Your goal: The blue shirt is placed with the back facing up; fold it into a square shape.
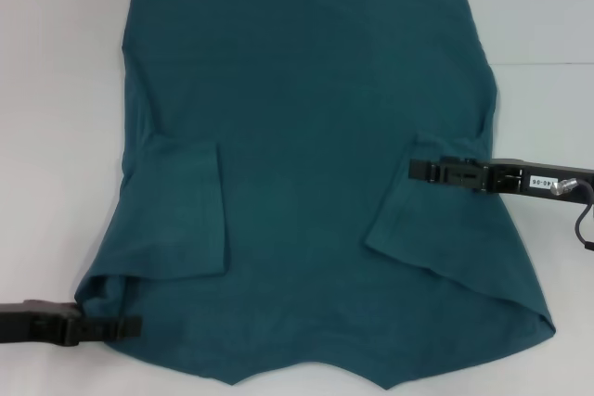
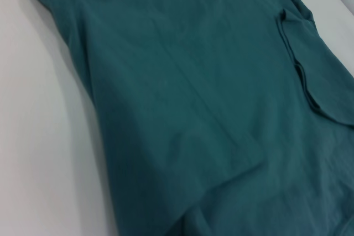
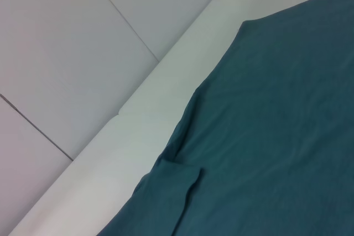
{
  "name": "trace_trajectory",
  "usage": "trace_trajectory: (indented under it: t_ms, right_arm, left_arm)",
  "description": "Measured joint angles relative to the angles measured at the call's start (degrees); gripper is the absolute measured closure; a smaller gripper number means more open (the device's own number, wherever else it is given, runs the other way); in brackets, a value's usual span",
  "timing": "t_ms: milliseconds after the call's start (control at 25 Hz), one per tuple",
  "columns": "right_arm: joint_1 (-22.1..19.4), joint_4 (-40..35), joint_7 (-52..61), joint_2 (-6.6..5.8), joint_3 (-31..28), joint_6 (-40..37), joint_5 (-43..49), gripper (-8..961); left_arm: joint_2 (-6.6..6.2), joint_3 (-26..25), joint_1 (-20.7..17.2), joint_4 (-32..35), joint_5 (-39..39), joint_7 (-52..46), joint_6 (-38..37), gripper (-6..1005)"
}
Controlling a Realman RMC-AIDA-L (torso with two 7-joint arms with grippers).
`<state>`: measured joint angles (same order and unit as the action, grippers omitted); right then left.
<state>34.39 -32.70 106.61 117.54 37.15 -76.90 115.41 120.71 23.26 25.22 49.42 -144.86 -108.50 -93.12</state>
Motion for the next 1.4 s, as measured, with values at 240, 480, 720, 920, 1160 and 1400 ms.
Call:
trace_trajectory:
  t_ms: [240,480,720,920,1160,1400]
  right_arm:
    - [-0.3,0.0,0.0,0.01,-0.5,0.1,0.0,23]
    - [-0.4,0.1,0.0,-0.05,-0.8,0.1,0.0,24]
    - [-0.5,0.1,0.0,-0.04,-0.8,0.1,0.0,24]
    - [-0.5,0.2,0.0,-0.04,-0.8,0.6,0.0,24]
    - [-0.6,0.9,0.0,-0.26,-0.8,1.5,0.1,24]
    - [-0.6,1.0,0.0,-0.29,-0.8,1.5,0.0,24]
  left_arm:
    - [-0.24,-0.5,-0.2,0.7,0.6,-0.6,-0.1,172]
    - [-0.35,-0.5,0.2,0.8,1.4,-0.6,-1.3,173]
    - [-0.40,-0.5,0.3,1.4,3.3,-0.3,-2.2,173]
    - [-0.21,-0.1,0.0,1.1,4.2,-0.1,-2.1,172]
    - [-0.02,0.0,-0.6,1.1,3.9,0.5,-3.3,172]
    - [-0.03,-0.5,-1.0,1.1,4.2,-0.7,-2.1,173]
